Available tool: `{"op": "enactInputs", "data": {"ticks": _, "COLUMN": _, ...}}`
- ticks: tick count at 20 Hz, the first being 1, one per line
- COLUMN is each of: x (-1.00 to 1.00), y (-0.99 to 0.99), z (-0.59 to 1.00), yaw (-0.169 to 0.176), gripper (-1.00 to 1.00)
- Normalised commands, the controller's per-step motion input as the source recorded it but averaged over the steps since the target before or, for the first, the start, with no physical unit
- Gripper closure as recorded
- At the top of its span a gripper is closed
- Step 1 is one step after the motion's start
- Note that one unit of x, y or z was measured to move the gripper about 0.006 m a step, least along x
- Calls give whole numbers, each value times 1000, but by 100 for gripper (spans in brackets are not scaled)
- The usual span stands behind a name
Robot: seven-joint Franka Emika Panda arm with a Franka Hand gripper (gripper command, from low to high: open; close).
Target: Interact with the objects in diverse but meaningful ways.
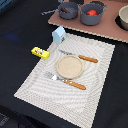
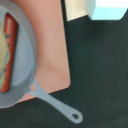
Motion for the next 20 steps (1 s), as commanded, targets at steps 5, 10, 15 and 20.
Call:
{"op": "enactInputs", "data": {"ticks": 5, "x": 575, "y": -497, "z": -14, "yaw": 1, "gripper": -100}}
{"op": "enactInputs", "data": {"ticks": 10, "x": 265, "y": -67, "z": -251, "yaw": 4, "gripper": -100}}
{"op": "enactInputs", "data": {"ticks": 15, "x": 199, "y": 83, "z": -307, "yaw": 9, "gripper": -100}}
{"op": "enactInputs", "data": {"ticks": 20, "x": 142, "y": 1, "z": -315, "yaw": 9, "gripper": -100}}
